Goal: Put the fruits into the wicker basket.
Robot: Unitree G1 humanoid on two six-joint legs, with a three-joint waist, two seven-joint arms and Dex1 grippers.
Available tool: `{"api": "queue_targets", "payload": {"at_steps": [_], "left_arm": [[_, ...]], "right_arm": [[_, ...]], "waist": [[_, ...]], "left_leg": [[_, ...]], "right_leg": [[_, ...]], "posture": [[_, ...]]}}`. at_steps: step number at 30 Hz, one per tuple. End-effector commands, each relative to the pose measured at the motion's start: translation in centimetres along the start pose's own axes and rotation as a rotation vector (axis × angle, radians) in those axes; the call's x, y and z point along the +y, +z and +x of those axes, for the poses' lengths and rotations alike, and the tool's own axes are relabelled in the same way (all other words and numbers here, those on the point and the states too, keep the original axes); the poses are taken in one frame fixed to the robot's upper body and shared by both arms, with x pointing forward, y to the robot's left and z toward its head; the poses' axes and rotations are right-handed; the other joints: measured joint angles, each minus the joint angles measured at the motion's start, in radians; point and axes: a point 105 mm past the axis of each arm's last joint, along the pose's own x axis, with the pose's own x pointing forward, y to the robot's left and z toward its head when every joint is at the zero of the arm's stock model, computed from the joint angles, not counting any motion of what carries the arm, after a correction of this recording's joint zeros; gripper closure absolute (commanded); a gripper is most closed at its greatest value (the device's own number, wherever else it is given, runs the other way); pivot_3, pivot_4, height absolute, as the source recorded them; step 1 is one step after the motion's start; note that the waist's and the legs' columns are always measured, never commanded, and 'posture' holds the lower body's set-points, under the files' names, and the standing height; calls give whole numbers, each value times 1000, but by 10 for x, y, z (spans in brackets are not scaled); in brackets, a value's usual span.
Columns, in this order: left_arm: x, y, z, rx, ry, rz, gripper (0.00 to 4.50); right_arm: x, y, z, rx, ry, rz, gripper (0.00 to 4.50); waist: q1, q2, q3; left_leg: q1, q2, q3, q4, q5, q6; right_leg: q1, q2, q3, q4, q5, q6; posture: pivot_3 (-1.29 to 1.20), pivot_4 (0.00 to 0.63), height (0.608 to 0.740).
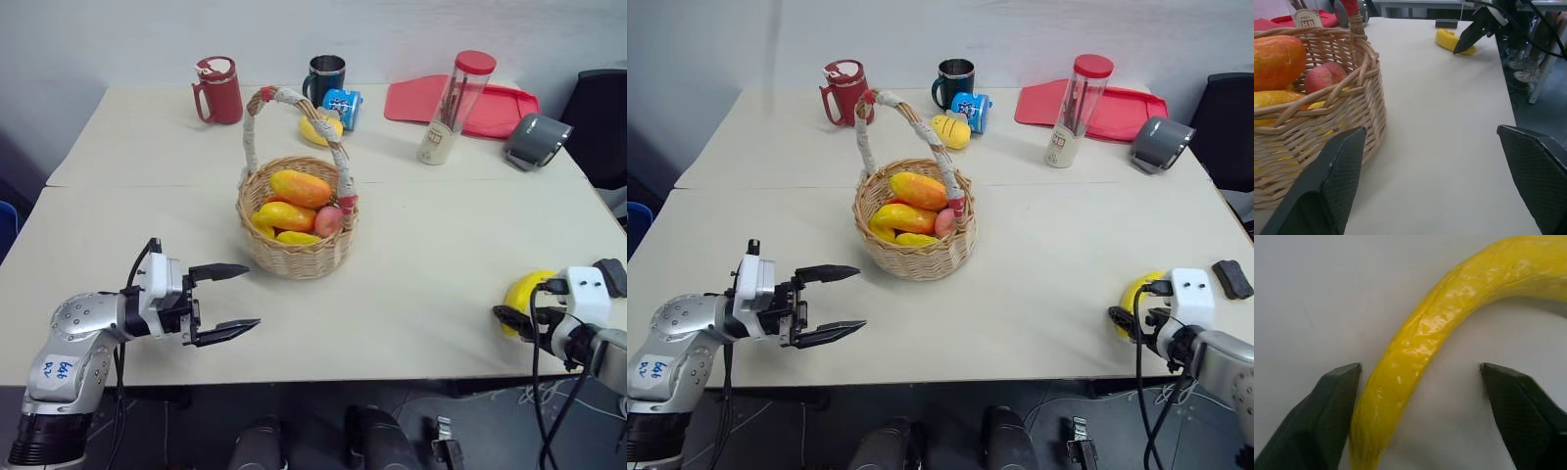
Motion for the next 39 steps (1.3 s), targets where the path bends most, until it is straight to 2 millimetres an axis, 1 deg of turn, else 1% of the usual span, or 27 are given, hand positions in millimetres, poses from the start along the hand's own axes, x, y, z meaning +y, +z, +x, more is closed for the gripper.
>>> {"api": "queue_targets", "payload": {"at_steps": [1,3,4,5,6,7,8,10,13,16,18,19,20,22,24,27,29,30,32,33,35,37,39], "left_arm": [[-1,17,-1,-25,-8,61,0],[0,22,-1,-48,9,56,0],[1,25,-1,-64,21,48,0],[1,27,-3,-73,30,41,0],[0,28,-4,-76,36,34,0],[0,29,-5,-76,38,30,0],[-1,30,-7,-73,36,30,0],[-2,32,-9,-69,38,31,0],[3,35,-14,-70,72,30,0],[8,35,-22,-77,135,16,0],[9,30,-28,-70,173,1,0],[9,29,-30,-65,183,-3,0],[9,25,-34,-59,205,-11,0],[8,21,-40,-48,246,-17,0],[6,20,-44,-53,290,-21,0],[2,22,-47,-63,321,-26,0],[0,23,-48,-66,333,-27,0],[-1,23,-48,-65,336,-27,0],[-1,22,-47,-65,341,-27,0],[-1,22,-47,-65,343,-27,0],[-1,23,-45,-69,343,-25,0],[0,24,-44,-71,343,-23,0],[0,25,-45,-73,345,-20,0]], "right_arm": [[4,9,5,-10,31,-30,1632],[9,21,6,-49,86,-82,2311],[18,29,4,-85,157,-127,2710],[33,35,-3,-106,287,-166,3024],[51,32,-16,-65,451,-213,3445],[71,28,-36,-8,644,-266,3738],[85,25,-54,41,787,-327,3738],[99,30,-69,105,906,-401,3738],[132,37,-92,165,1136,-504,3738],[174,45,-101,114,1332,-610,3738],[206,54,-94,27,1390,-642,3738],[216,58,-90,7,1400,-643,3738],[233,65,-81,-47,1381,-629,3738],[261,80,-58,-137,1287,-588,3738],[284,97,-45,-239,1211,-538,3738],[301,118,-37,-346,1137,-489,3738],[307,125,-32,-363,1095,-442,3738],[309,132,-29,-400,1060,-420,3738],[313,136,-25,-408,1031,-412,3215],[316,140,-24,-442,1004,-424,3014],[323,140,-29,-462,1017,-452,2344],[329,135,-42,-476,1104,-469,1631],[326,126,-69,-524,1285,-509,944]], "waist": [[0,0,0],[-1,0,0],[-1,0,0],[-1,0,0],[-1,0,0],[-1,1,1],[0,3,2],[-1,2,2],[-6,-4,4],[-7,-6,4],[-13,-6,4],[-15,-6,4],[-16,-6,5],[-22,-6,4],[-27,-6,4],[-23,-6,4],[-23,-6,4],[-24,-7,4],[-27,-7,4],[-28,-7,4],[-29,-7,4],[-29,-7,4],[-29,-7,4]], "left_leg": [[0,0,0,0,0,0],[0,0,0,0,0,1],[0,0,0,0,0,1],[0,0,1,0,0,1],[0,0,1,0,0,1],[-1,0,1,0,0,1],[-1,0,1,0,0,1],[-2,1,0,-1,0,1],[0,2,1,0,0,1],[-1,3,0,0,0,1],[-1,3,0,0,-1,-1],[-2,3,0,0,1,-5],[-4,3,0,0,3,-9],[-6,3,0,0,4,-10],[-7,3,1,0,5,-10],[-8,2,0,0,5,-9],[-10,0,0,0,5,-8],[-10,0,0,0,5,-8],[-11,0,0,0,5,-7],[-11,0,0,0,5,-7],[-11,1,0,0,5,-7],[-11,1,0,0,5,-7],[-11,2,0,0,5,-8]], "right_leg": [[0,0,-1,0,0,1],[0,0,-2,0,1,1],[0,0,-2,0,1,1],[0,0,-2,0,1,1],[0,1,-2,0,1,1],[-1,1,-2,-1,1,1],[-2,1,-1,0,1,1],[-2,1,-2,-1,1,1],[-1,1,-2,0,1,1],[-2,-3,-2,-1,1,1],[-3,-3,-2,-1,0,0],[-4,-3,-1,0,0,-1],[-6,-3,-2,1,0,-1],[-8,-3,-2,2,0,-1],[-9,-3,-2,2,0,-1],[-9,-4,-3,5,0,-1],[-10,-4,-3,5,0,-1],[-10,-4,-3,4,0,0],[-10,-4,-3,4,1,0],[-10,-3,-3,4,1,1],[-10,-3,-4,4,1,1],[-11,-3,-4,4,1,1],[-11,-2,-4,4,1,1]], "posture": [[0,150,740],[0,150,740],[0,150,740],[0,150,740],[0,150,740],[0,150,740],[0,150,740],[0,150,740],[0,150,740],[0,150,740],[0,150,740],[0,150,740],[0,150,740],[0,150,740],[0,150,740],[0,150,740],[0,150,740],[0,150,740],[0,150,740],[0,150,740],[0,150,740],[0,150,740],[0,150,740]]}}
